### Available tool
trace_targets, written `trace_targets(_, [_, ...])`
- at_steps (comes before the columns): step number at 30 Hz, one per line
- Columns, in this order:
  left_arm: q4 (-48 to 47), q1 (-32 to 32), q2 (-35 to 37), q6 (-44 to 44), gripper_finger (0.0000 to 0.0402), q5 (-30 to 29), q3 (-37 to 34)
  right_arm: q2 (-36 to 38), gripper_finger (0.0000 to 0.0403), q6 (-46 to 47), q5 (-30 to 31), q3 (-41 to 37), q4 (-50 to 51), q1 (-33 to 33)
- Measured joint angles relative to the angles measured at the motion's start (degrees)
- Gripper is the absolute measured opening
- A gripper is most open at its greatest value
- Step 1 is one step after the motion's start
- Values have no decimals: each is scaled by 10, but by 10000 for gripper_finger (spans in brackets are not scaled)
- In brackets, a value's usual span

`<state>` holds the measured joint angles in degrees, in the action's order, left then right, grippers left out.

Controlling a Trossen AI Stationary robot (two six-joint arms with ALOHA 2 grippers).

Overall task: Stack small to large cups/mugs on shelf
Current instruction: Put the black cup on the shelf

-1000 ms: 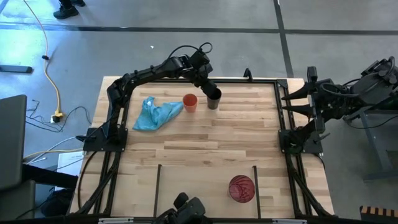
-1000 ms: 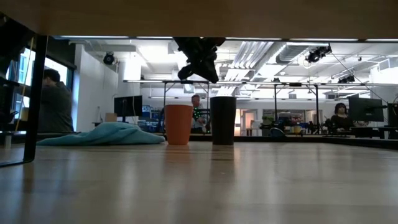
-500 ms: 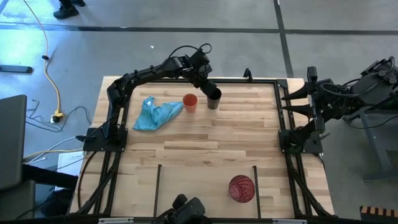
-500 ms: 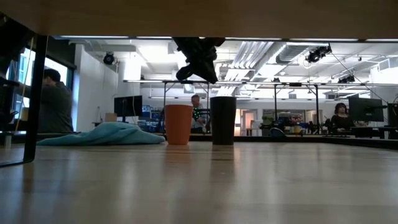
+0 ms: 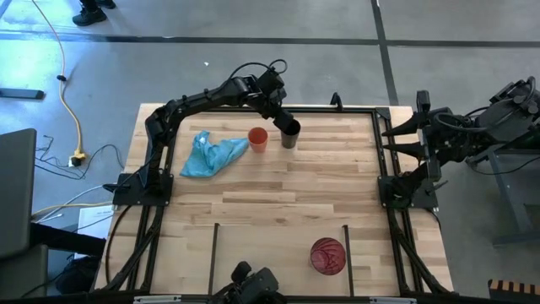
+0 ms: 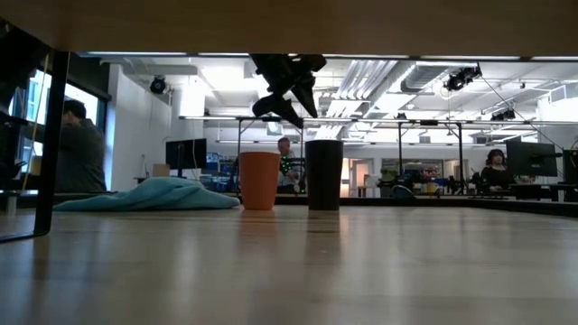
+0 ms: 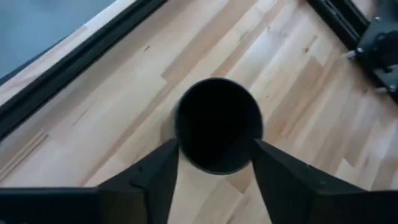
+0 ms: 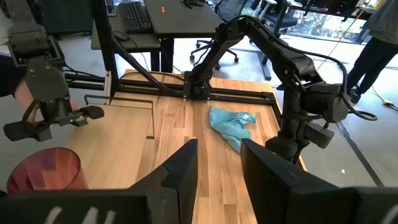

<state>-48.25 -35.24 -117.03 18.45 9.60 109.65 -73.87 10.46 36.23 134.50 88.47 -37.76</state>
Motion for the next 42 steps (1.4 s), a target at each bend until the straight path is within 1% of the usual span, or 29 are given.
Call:
trace_targets(2, [1,0,0,0,212,-2,0,0,114,0,0,0,0,0])
trace_targets(5, [3,0,0,0,217,-8,0,0,114,-3,0,0,0,0])
trace_targets(13, [2,4,-7,14,205,-27,-1,0,114,-4,0,0,0,0])
trace_targets(15, [9,12,-6,14,205,-44,-1,0,114,-4,0,0,0,0])
trace_targets(17, [19,13,-6,14,206,-43,-5,0,114,-4,0,0,0,0])
trace_targets(23, [1,17,-6,34,207,-48,-5,0,114,-2,0,0,0,0])
trace_targets(28, [-20,29,-6,74,207,-65,-6,-1,114,0,-5,0,0,0])
trace_targets(36, [-24,46,-6,132,206,-78,-6,-9,114,-3,-10,0,0,0])
trace_targets(42, [-21,55,-6,178,184,-76,-6,-14,114,0,-24,0,0,0])
